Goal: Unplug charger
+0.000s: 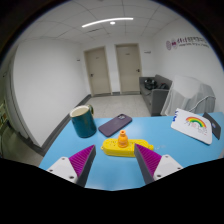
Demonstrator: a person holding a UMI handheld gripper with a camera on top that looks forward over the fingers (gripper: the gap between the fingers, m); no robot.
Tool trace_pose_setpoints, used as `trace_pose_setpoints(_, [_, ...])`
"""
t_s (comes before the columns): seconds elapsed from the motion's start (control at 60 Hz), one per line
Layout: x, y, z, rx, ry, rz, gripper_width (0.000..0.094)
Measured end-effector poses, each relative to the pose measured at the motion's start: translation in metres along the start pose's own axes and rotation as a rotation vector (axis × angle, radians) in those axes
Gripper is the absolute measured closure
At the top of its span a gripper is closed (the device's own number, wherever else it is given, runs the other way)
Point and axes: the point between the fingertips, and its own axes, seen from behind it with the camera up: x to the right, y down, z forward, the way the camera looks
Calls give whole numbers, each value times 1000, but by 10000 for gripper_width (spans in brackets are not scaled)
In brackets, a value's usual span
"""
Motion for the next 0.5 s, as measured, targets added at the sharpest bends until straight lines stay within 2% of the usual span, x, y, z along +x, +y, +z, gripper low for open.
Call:
trace_pose_setpoints(0.117, [17,-8,62,4,49,-3,171])
trace_pose_setpoints(0.167, [22,-4,86,-8,77,-1,246])
trace_pose_setpoints(0.217, [31,3,101,-36,103,10,406])
trace_pose_setpoints(0.233, [33,5,104,-41,110,12,415])
trace_pose_setpoints(0.25, [35,1,106,-25,120,5,485])
trace_pose_setpoints(0.283, [35,0,110,-15,129,-18,730])
trace_pose_setpoints(0.317, [36,1,108,-12,135,-18,735])
trace_pose_setpoints(0.417, [37,-3,110,21,155,-29,879])
trace_pose_setpoints(0.5, [39,-3,111,2,187,-31,897])
